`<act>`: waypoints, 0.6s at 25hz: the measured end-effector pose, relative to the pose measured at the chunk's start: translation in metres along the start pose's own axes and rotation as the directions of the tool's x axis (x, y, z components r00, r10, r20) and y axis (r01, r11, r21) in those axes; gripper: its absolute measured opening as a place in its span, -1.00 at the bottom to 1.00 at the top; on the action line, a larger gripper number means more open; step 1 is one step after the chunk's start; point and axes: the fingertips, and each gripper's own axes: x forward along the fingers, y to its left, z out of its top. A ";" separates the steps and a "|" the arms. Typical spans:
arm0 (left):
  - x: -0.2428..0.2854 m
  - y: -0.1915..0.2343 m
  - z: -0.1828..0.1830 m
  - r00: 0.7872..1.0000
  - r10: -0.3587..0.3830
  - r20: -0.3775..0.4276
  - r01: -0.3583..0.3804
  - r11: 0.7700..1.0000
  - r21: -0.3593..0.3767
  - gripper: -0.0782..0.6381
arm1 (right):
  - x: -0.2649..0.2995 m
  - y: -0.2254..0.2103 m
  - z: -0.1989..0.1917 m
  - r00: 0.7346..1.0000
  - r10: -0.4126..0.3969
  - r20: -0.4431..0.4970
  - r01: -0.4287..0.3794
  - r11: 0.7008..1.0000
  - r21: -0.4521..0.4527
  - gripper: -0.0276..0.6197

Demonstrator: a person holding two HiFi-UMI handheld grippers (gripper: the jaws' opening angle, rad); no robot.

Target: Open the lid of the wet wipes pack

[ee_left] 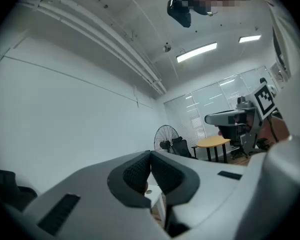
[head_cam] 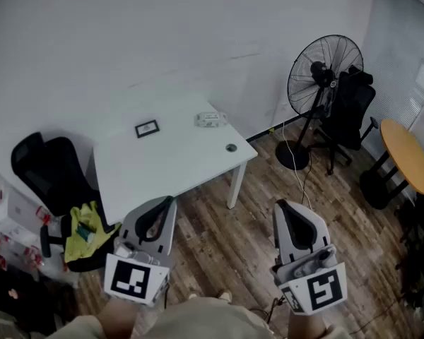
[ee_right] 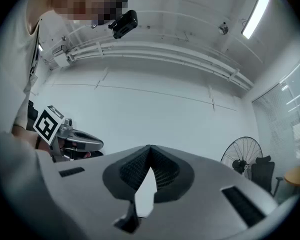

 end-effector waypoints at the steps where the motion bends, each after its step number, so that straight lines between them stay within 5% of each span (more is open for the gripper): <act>1: 0.001 -0.002 -0.001 1.000 0.001 -0.002 -0.001 1.000 -0.003 -0.72 | -0.001 -0.001 0.000 1.000 0.003 0.004 -0.003 1.000 0.010 -0.84; 15: 0.005 -0.018 0.008 0.998 0.067 0.010 -0.067 0.997 -0.046 -0.72 | -0.019 -0.031 -0.017 1.000 0.029 0.000 -0.029 0.997 0.069 -0.83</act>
